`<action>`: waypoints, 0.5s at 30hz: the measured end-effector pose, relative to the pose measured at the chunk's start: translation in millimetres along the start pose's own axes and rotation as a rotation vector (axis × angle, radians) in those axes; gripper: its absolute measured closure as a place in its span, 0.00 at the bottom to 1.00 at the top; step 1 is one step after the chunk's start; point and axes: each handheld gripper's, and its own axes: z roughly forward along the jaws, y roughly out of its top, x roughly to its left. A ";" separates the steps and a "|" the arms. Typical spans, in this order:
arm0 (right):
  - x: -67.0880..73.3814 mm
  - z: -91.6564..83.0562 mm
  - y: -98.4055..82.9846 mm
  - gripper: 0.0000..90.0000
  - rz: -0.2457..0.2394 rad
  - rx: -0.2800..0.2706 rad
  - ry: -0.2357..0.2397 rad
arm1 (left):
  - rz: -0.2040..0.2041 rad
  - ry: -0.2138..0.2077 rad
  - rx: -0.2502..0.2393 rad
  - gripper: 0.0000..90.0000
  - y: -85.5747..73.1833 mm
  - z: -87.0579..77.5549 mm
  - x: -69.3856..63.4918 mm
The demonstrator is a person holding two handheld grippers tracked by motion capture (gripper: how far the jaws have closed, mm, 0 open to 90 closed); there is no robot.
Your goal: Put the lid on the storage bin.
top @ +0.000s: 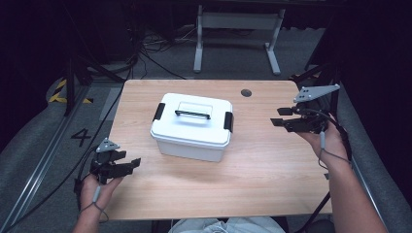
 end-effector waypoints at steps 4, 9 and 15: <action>-5.4 -1.3 -10.4 0.58 0.010 0.033 -0.025 | -0.002 0.001 -0.008 0.38 1.4 0.4 0.9; -13.8 -2.2 -26.5 0.57 0.043 0.049 -0.039 | -0.003 0.005 -0.003 0.38 0.9 0.1 1.6; -24.2 3.9 -46.8 0.56 0.082 0.081 -0.070 | -0.009 0.013 0.002 0.38 -1.7 -0.8 1.8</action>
